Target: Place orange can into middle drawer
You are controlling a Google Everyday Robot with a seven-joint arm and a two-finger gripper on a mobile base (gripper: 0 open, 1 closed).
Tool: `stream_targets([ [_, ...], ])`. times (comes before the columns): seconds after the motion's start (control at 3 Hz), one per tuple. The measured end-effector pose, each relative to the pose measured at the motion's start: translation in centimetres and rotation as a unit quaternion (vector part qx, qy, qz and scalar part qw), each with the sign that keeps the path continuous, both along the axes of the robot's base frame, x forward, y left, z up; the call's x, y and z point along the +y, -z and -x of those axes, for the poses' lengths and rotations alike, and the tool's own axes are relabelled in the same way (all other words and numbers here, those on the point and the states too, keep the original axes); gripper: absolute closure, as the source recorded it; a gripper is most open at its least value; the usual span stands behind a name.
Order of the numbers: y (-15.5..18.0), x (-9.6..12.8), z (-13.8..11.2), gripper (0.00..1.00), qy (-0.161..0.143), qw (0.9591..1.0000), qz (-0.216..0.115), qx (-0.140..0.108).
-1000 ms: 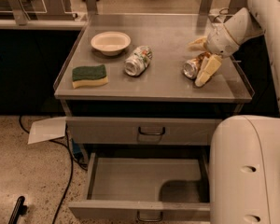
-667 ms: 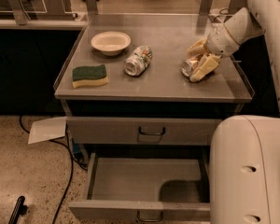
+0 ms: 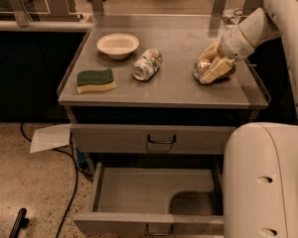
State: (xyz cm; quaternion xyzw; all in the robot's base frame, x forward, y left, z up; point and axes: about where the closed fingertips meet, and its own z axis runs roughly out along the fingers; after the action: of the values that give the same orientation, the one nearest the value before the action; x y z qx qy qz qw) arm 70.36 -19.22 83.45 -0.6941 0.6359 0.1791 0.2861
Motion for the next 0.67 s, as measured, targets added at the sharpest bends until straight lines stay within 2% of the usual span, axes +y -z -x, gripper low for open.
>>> stream_targets([
  [0.33, 0.0, 0.0, 0.0, 1.00, 0.000, 1.0000, 0.000, 0.000],
  [0.67, -2.4, 0.4, -0.8, 1.00, 0.011, 0.9994, 0.001, -0.034],
])
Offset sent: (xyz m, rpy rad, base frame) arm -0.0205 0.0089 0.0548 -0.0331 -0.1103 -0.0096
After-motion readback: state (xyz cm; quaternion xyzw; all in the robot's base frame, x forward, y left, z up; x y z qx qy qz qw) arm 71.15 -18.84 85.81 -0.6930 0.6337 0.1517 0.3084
